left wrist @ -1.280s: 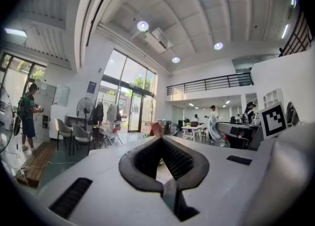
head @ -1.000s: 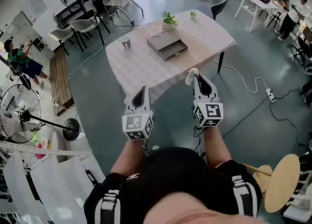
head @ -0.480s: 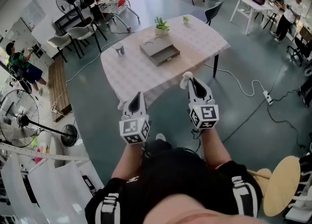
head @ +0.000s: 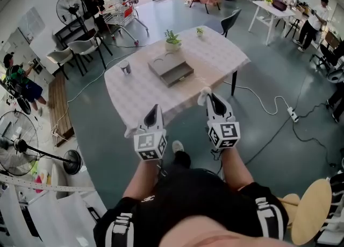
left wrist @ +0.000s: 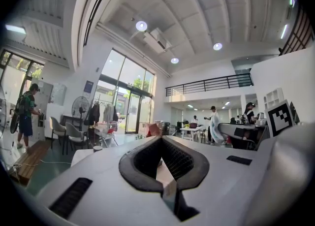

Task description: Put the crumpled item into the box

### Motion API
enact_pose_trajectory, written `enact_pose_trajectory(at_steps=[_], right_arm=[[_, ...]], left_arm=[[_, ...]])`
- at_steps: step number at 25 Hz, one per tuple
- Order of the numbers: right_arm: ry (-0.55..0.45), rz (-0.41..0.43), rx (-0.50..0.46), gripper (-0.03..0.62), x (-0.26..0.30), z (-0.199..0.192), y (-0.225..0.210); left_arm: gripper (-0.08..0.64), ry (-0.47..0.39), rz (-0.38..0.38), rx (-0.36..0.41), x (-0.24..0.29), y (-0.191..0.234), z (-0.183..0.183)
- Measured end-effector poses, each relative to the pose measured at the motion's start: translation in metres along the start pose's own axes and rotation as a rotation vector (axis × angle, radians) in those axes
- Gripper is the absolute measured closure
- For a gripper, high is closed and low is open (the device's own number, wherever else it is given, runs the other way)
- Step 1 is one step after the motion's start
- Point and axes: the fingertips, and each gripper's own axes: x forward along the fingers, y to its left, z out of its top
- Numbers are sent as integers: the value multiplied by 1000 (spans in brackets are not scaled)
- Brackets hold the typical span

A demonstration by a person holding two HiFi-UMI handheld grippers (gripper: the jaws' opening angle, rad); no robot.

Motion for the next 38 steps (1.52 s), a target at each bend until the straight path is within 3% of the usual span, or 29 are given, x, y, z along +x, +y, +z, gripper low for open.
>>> enact_pose_trajectory(at_steps=[9,24,30,38], right_arm=[[4,28,11,554,101,-27,-23],[29,50,2,554,300,-32,-66],[41,59,20,554,350,-28,-75],[55,114,44,554,379,-39,-94]], left_arm=[[569,17,-23,-22,100,34,-20],[569,54,-46,-41,282,120,-3],[570,66,-36,-36,324,146,11],[569,101,16,-29,347,144,3]])
